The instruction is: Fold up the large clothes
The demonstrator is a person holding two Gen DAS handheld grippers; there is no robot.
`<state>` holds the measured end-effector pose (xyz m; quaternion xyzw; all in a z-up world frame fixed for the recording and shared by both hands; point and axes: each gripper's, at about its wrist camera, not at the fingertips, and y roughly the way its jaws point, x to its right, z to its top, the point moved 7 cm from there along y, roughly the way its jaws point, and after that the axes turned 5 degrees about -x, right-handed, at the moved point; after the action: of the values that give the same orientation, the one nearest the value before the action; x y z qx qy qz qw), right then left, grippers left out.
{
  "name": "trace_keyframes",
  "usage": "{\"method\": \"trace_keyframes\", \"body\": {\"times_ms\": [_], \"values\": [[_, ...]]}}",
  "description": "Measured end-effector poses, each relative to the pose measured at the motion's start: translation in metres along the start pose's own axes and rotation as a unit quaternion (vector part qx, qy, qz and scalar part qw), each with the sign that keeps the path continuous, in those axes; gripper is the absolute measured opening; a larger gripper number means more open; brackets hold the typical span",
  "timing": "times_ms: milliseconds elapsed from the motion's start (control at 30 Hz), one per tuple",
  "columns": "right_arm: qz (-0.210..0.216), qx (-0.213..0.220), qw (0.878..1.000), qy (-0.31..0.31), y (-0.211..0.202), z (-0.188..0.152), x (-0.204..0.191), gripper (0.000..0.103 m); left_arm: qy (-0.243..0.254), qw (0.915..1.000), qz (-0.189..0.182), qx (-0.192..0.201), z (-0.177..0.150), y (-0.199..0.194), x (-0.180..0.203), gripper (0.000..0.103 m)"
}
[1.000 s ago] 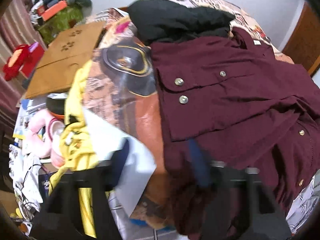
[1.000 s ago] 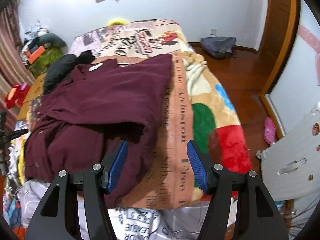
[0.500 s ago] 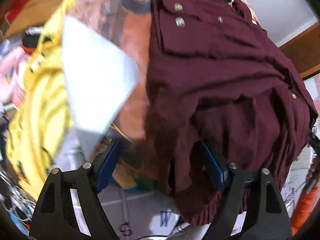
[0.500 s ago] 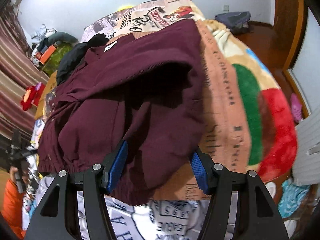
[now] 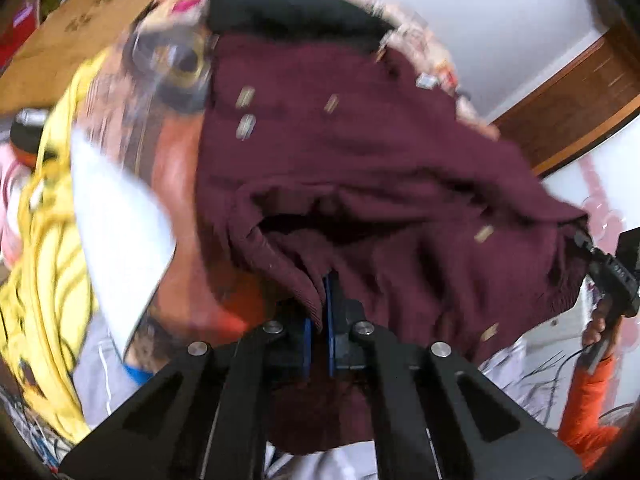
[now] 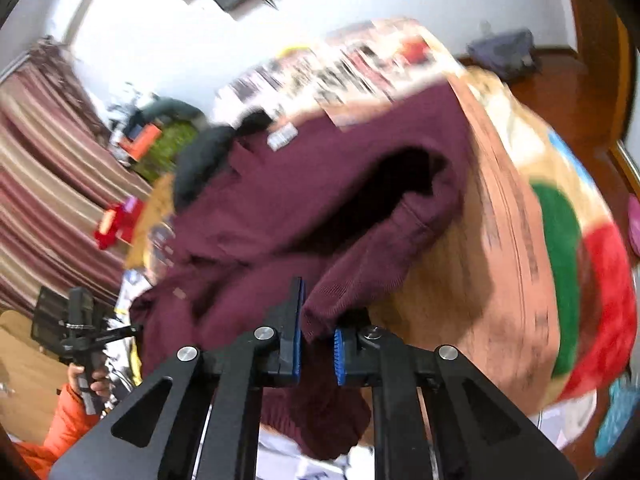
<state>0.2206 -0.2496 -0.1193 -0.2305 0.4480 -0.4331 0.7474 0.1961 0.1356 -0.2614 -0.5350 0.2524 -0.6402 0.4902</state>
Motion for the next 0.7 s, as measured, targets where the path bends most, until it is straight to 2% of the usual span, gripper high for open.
{"method": "trace_keyframes", "body": {"times_ms": [100,200,367,600,700], "values": [[0.007,0.030,0.999,-0.023,-0.012,0.036,-0.015,0.009,0.005,0.9986,-0.022,0.047,0.040,-0.029,0.019,0.004],[-0.012,0.051,0.998,-0.044,-0.011,0.065,-0.020,0.008,0.001,0.9957,-0.033,0.086,0.077,-0.048,0.026,0.003],[-0.042,0.058,0.997,-0.040,0.014,0.104,-0.008,0.007,-0.040,0.9921,-0.036,0.113,0.139,-0.048,0.007,0.003],[-0.119,0.032,0.992,0.010,0.076,0.137,0.053,0.007,-0.105,0.9911,-0.013,0.081,0.189,0.016,-0.041,0.004],[-0.134,0.015,0.990,0.030,0.096,0.138,0.076,0.007,-0.116,0.9920,0.005,0.050,0.200,0.056,-0.061,0.005]]}}
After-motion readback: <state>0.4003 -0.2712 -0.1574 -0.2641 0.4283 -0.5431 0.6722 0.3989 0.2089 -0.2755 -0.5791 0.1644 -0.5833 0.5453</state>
